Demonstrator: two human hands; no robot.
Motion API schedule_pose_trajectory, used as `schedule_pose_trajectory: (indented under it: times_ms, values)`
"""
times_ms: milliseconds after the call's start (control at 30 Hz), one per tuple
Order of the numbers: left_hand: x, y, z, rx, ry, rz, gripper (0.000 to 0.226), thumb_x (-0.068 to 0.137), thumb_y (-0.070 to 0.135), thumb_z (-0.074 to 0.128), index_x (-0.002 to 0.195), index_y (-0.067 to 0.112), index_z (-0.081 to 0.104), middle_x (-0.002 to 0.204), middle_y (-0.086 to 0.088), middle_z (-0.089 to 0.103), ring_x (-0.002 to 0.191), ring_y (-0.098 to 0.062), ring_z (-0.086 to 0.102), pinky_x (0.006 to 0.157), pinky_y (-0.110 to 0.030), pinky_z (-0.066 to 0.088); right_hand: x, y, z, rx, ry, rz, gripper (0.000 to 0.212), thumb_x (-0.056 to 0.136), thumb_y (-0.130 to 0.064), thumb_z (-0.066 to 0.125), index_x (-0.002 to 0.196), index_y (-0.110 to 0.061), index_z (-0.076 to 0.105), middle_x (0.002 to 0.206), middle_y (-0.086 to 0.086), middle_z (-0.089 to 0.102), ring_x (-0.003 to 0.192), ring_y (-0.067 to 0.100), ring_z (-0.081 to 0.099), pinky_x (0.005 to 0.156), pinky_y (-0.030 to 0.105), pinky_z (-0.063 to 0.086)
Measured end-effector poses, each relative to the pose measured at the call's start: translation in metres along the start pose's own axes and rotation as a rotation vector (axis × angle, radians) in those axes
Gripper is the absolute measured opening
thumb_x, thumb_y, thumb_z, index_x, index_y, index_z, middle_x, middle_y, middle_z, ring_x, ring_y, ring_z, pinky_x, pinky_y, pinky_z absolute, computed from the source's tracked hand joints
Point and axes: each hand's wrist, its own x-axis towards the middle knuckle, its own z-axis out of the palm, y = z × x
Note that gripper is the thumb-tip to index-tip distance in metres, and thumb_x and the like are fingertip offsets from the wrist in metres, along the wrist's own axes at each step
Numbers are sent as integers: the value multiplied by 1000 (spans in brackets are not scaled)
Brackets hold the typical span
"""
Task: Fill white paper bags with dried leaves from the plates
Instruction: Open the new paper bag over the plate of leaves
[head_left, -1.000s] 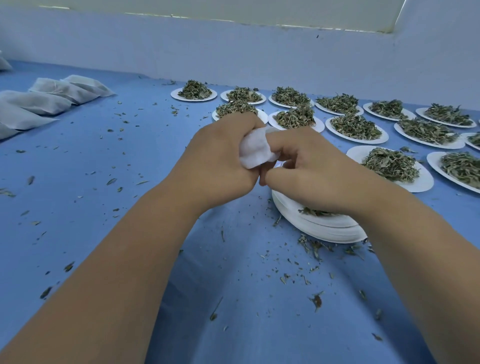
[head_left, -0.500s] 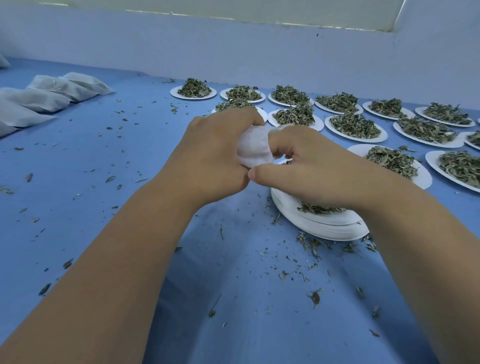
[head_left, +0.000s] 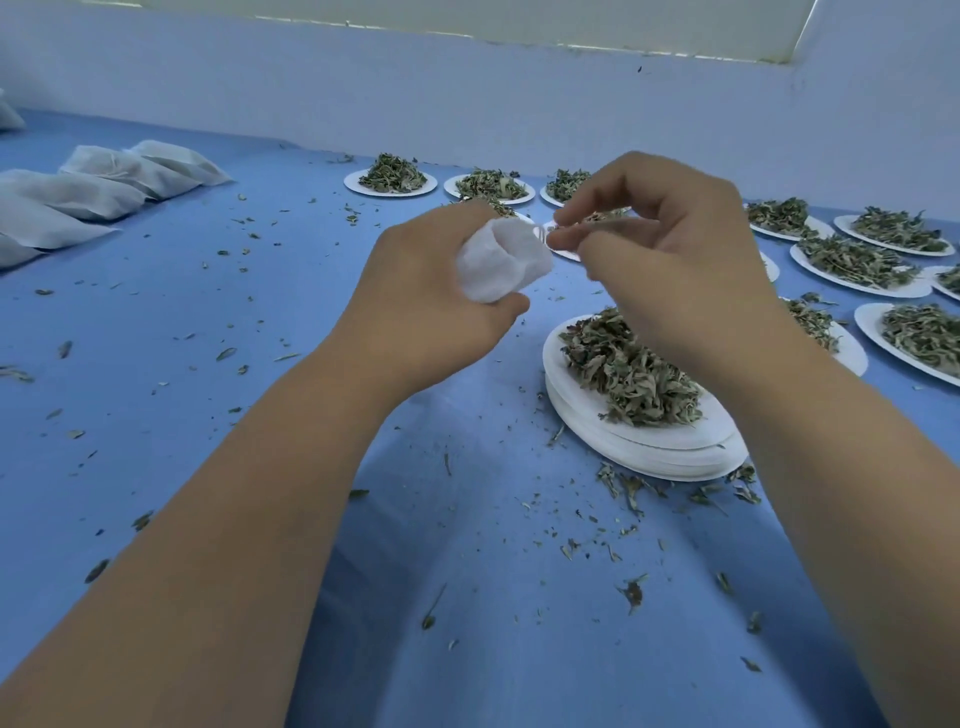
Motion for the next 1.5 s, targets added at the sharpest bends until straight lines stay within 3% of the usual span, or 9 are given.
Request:
schedule_pose_trajectory:
  times_ms: [100,233,633,800,967,1167,1300,1433,1500]
  values:
    - [-2,6,0,-205,-6,-54,37,72,28,81,107,31,68,106,15,70,98,-5,66,80,-27,55,-1,5,5,-13,-61,41,37,88,-1,59,103,-32,70,112,-17,71,77,4,73,57,33,56]
    - [-3,10,1,-399,-25,-102,47,70,18,87,112,22,68,102,11,73,95,-6,70,80,-29,58,0,8,11,67,-77,18,22,88,-5,74,94,-26,75,90,-19,77,75,-4,70,64,12,50]
    - [-5,14,3,-930,-144,-166,51,75,9,77,123,0,65,120,-21,69,110,-34,68,89,-42,58,-4,6,20,265,11,142,16,82,4,71,82,-10,64,59,-5,68,52,4,56,54,12,44]
    - [-5,13,4,-1001,-124,-174,43,79,6,74,119,-6,65,118,-27,67,98,-32,70,75,-38,56,-7,9,23,253,-50,110,15,85,7,67,79,-4,59,67,-15,72,54,3,58,52,12,43]
    - [-2,11,4,-1050,-16,-173,30,80,2,76,106,-8,68,97,-19,73,85,-33,70,69,-41,57,-7,10,24,186,-36,142,18,85,-2,74,81,-3,57,73,12,75,69,23,71,62,21,54]
    - [1,8,4,-747,162,-136,55,66,17,87,114,18,61,103,-5,72,95,-28,72,79,-46,60,-2,12,13,-45,-105,161,12,86,-10,75,85,-14,63,74,-3,76,59,6,65,52,17,46]
    - [-3,9,6,-169,201,82,51,71,33,81,115,45,57,103,36,58,92,11,56,70,-7,48,7,11,-18,-331,-197,109,4,88,-28,72,92,-29,70,86,-22,73,76,-6,66,64,16,47]
    - [-6,6,14,127,96,240,45,80,34,72,119,45,51,85,26,56,83,-4,48,65,-8,40,-1,13,-54,-640,-547,200,45,79,-71,65,119,-54,60,116,-32,59,109,-7,57,77,19,42]
    - [-7,5,14,201,64,271,42,81,32,70,118,43,52,86,21,55,81,-7,47,65,-21,44,-11,19,-61,-727,-636,234,57,73,-77,64,127,-61,51,121,-29,52,106,-4,54,77,22,39]
